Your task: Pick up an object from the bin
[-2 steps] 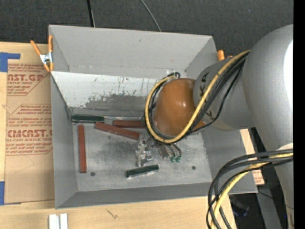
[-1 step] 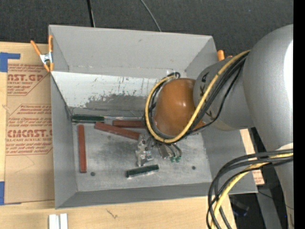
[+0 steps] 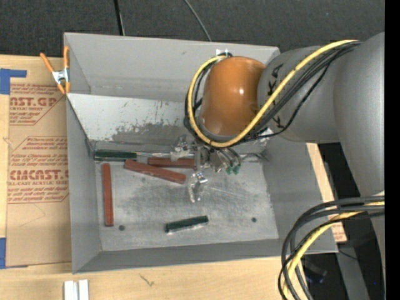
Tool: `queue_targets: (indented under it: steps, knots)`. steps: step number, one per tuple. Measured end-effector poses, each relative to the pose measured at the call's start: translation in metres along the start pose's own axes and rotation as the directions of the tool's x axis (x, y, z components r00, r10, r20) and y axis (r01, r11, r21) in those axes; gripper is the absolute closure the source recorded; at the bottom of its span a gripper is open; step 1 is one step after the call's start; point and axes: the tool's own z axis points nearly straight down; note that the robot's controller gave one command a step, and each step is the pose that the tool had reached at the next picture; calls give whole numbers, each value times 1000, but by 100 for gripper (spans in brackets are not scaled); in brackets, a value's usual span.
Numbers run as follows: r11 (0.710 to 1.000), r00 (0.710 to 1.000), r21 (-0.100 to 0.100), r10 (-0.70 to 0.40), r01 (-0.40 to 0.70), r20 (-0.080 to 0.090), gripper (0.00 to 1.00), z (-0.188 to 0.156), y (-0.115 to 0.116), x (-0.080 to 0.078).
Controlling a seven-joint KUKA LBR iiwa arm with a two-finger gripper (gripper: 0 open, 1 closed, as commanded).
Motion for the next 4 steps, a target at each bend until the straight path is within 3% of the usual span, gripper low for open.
queue_targets:
  steps: [1, 2, 3, 4]
  knots:
    - [1000, 1000, -1, 0, 0, -3, 0, 1, 0, 1]
    - [990, 990, -1, 139, -139, 9, 100, 48, 14, -4]
    - [990, 990, -1, 140, -140, 9, 100, 48, 14, -4]
    - [993, 993, 1, 120, -120, 0, 100, -77, 20, -15]
